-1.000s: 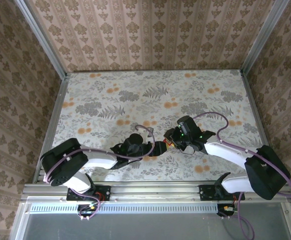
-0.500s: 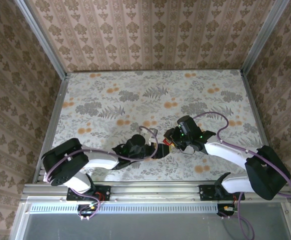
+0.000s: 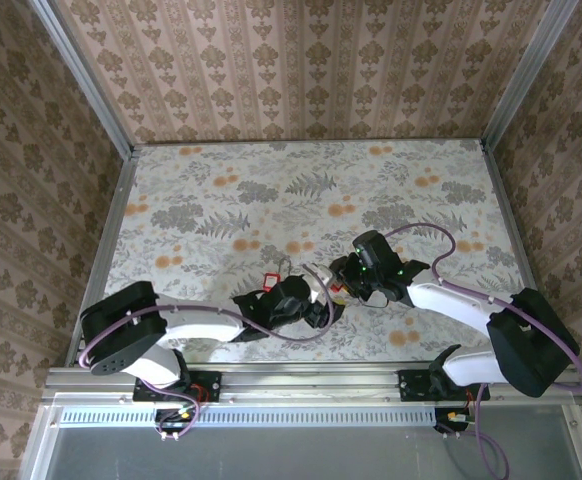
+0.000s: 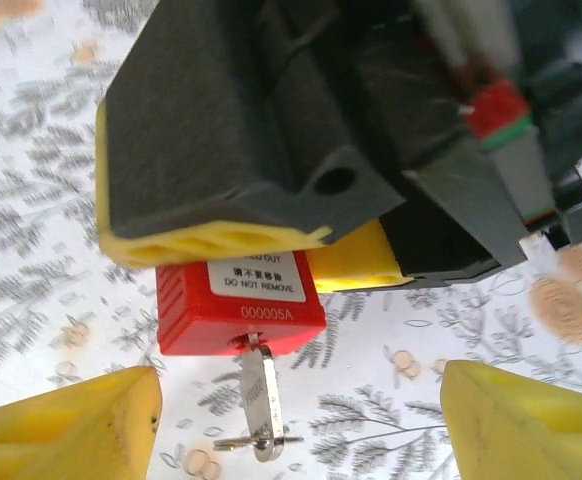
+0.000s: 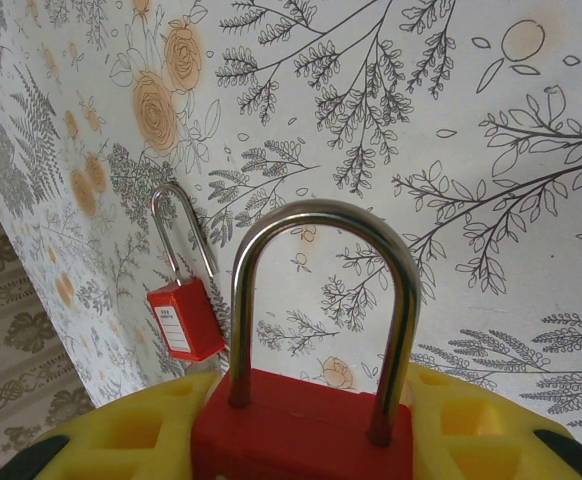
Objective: Unlock with the key
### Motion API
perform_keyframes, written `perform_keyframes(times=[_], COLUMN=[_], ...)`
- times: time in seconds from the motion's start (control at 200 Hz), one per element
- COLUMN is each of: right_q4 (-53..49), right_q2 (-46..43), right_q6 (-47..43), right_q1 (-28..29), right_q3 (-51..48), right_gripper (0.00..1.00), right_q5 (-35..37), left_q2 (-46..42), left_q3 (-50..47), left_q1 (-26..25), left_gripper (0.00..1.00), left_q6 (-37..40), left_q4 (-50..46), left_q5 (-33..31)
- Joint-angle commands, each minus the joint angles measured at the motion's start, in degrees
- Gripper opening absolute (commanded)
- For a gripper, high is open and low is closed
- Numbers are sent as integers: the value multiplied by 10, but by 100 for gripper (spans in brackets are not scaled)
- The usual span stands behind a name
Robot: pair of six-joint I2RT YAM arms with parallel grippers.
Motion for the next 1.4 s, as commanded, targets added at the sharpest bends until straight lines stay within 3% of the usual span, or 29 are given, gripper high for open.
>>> perform_keyframes(times=[0.0, 0.14, 0.23, 0.37, 0.585, 0.735, 0.985, 1.395], right_q4=[-5, -4, -4, -8, -9, -9, -8, -4], right_q2=[3, 4, 1, -2, -2, 1, -1, 3], right_q6=[-3, -4, -3, -4, -7, -9, -10, -8], right_q1=[0, 1, 1, 2, 7, 9, 12, 19], right_q3=[18, 18, 17, 18, 21, 22, 21, 22], right_gripper=[12, 12, 11, 11, 12, 12, 11, 11], right_q5=[-9, -11, -11, -10, -8, -8, -7, -5], left_q2=[10, 20, 40, 71, 94, 75, 81, 80], left_q3=[-2, -22, -61, -71, -74, -81, -71, -65], left_q1=[-16, -21, -34, -36, -31, -23, -11, -5], left_gripper=[75, 75, 77, 78, 78, 78, 66, 62], left_q6=[147, 236, 306, 340, 334, 308, 285, 261], left_q4=[33, 89, 202, 257, 303, 302, 269, 281], left_q5=[-74, -73, -89, -96, -118, -79, -82, -83])
